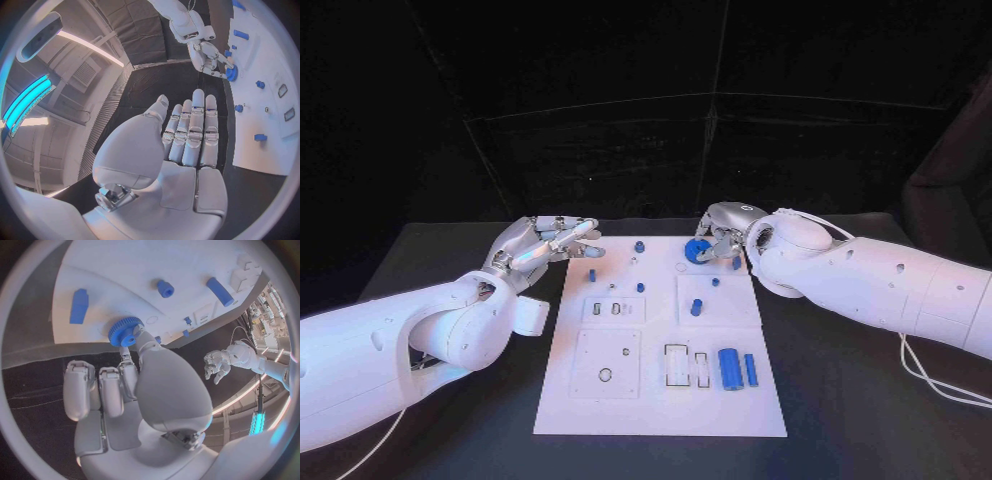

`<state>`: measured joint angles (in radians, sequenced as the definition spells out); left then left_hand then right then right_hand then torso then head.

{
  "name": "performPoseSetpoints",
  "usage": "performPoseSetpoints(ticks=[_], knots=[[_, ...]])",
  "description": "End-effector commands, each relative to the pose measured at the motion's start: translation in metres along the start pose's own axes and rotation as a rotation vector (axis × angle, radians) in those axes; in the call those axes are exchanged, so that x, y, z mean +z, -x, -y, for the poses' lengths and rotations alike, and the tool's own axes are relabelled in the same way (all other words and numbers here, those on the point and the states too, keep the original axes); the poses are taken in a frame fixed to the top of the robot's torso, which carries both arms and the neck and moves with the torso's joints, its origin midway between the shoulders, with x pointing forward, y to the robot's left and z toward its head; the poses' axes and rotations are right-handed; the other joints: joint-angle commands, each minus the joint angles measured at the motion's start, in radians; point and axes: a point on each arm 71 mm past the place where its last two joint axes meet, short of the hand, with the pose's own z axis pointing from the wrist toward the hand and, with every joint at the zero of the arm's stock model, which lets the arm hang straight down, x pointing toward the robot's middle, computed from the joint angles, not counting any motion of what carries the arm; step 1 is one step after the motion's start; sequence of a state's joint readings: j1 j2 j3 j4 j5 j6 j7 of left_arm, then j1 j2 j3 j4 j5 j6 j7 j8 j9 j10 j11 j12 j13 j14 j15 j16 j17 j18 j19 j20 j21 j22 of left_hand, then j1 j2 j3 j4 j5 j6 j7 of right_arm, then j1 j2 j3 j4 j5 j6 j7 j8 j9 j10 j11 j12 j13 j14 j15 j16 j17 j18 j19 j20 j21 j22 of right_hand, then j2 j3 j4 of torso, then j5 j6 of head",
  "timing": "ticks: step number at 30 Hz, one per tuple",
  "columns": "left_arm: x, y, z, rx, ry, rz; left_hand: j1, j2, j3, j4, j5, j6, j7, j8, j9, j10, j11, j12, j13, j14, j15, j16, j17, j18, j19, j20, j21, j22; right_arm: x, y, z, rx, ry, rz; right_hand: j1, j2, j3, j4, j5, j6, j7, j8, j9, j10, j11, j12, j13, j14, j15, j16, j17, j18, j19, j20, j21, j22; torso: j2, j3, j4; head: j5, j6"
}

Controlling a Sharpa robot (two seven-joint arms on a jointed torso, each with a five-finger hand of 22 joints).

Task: Assemble the parts on the task board

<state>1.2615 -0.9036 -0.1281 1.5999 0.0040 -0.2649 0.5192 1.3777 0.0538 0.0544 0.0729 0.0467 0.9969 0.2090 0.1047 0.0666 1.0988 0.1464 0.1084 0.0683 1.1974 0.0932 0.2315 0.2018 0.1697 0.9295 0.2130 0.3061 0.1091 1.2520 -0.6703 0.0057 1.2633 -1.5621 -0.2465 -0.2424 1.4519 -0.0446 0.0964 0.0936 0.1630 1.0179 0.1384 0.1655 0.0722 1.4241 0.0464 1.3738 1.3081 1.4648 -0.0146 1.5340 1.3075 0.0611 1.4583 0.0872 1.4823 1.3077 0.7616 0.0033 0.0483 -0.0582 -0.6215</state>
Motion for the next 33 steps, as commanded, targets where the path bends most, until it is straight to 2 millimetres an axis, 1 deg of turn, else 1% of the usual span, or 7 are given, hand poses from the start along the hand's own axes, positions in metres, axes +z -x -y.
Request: performPoseSetpoints(ticks=[1,7,10,14,17,20,33], knots=[[0.000,-0.002,0.001,-0.008,-0.004,-0.014,0.003,0.003,0.000,-0.003,0.004,0.003,0.001,-0.006,-0.001,0.008,0.001,-0.006,-0.001,0.004,-0.001,-0.006,0.001,0.015,0.007,-0.003,-0.006,-0.001,-0.003,0.010,-0.012,-0.002,0.064,0.111,-0.004,0.020,0.010,-0.001,0.011,0.019,-0.009,0.003,0.005,0.011,-0.002,0.010,0.043,0.088,-0.010,0.006,0.179,-0.021,0.010,-0.001,0.006,0.077,-0.001,-0.0014,0.0019,0.001,0.001],[0.000,-0.002,0.001,-0.008,-0.003,-0.015,0.003,0.003,0.000,-0.003,0.004,0.003,0.001,-0.006,-0.001,0.008,0.001,-0.006,-0.001,0.004,-0.001,-0.006,0.001,0.015,0.007,-0.003,-0.006,-0.001,-0.007,0.012,-0.035,0.011,0.119,0.148,-0.011,0.019,0.023,-0.002,0.025,0.026,-0.011,-0.001,0.004,0.014,-0.004,0.012,0.047,0.088,-0.013,0.005,0.177,-0.022,0.012,-0.004,0.008,0.081,0.000,-0.0012,0.0008,0.013,0.004],[0.000,-0.002,0.001,-0.008,-0.003,-0.015,0.003,0.003,0.000,-0.003,0.004,0.003,0.001,-0.006,-0.001,0.008,0.001,-0.006,-0.001,0.004,-0.001,-0.006,0.001,0.015,0.007,-0.003,-0.006,-0.001,-0.005,0.011,-0.049,0.015,0.144,0.157,-0.016,0.016,0.026,-0.002,0.028,0.027,-0.011,-0.004,0.003,0.013,-0.005,0.011,0.047,0.088,-0.013,0.004,0.176,-0.022,0.013,-0.005,0.009,0.084,0.000,-0.0005,0.0004,0.026,0.005],[0.001,-0.003,0.001,-0.010,-0.003,-0.018,0.003,0.003,0.001,-0.004,0.004,0.003,0.001,-0.006,-0.001,0.008,0.001,-0.007,-0.001,0.004,-0.001,-0.006,0.001,0.015,0.007,-0.003,-0.006,-0.001,0.001,0.009,-0.066,0.013,0.172,0.162,-0.016,0.012,0.030,-0.005,0.029,0.024,-0.011,-0.008,0.001,0.011,-0.004,0.008,0.045,0.088,-0.013,0.004,0.177,-0.022,0.014,-0.005,0.009,0.085,0.000,-0.0025,0.0018,0.024,0.003],[0.001,-0.004,0.001,-0.011,-0.004,-0.020,0.003,0.003,0.001,-0.004,0.004,0.003,0.001,-0.007,-0.001,0.008,0.001,-0.007,-0.001,0.004,-0.001,-0.007,0.001,0.015,0.007,-0.003,-0.006,-0.001,0.007,0.005,-0.078,0.009,0.185,0.150,-0.018,0.009,0.033,-0.005,0.029,0.023,-0.010,-0.011,0.000,0.011,-0.004,0.008,0.044,0.088,-0.013,0.005,0.177,-0.022,0.014,-0.005,0.009,0.085,0.001,-0.0007,0.0049,0.026,0.002],[0.001,-0.005,0.001,-0.011,-0.004,-0.021,0.003,0.003,0.001,-0.004,0.004,0.003,0.001,-0.007,-0.001,0.008,0.001,-0.007,-0.001,0.004,-0.001,-0.007,0.001,0.015,0.007,-0.003,-0.006,-0.001,0.012,0.001,-0.087,0.002,0.187,0.128,-0.026,0.006,0.037,-0.004,0.020,0.022,-0.008,-0.016,-0.001,0.007,-0.002,0.003,0.040,0.088,-0.012,0.004,0.177,-0.023,0.014,-0.005,0.009,0.085,0.001,-0.0005,0.0036,0.031,0.001],[0.003,-0.006,0.000,-0.011,-0.004,-0.024,0.003,0.003,0.002,-0.004,0.004,0.003,0.001,-0.007,-0.001,0.009,0.001,-0.007,-0.001,0.004,0.000,-0.007,0.001,0.015,0.007,-0.003,-0.007,-0.001,0.025,-0.017,-0.109,-0.018,0.188,0.046,-0.032,0.004,0.045,-0.005,0.012,0.020,-0.007,-0.022,-0.003,0.003,-0.001,-0.003,0.035,0.087,-0.011,0.003,0.174,-0.022,0.013,-0.004,0.009,0.084,0.000,0.0003,0.0008,0.026,-0.003]])
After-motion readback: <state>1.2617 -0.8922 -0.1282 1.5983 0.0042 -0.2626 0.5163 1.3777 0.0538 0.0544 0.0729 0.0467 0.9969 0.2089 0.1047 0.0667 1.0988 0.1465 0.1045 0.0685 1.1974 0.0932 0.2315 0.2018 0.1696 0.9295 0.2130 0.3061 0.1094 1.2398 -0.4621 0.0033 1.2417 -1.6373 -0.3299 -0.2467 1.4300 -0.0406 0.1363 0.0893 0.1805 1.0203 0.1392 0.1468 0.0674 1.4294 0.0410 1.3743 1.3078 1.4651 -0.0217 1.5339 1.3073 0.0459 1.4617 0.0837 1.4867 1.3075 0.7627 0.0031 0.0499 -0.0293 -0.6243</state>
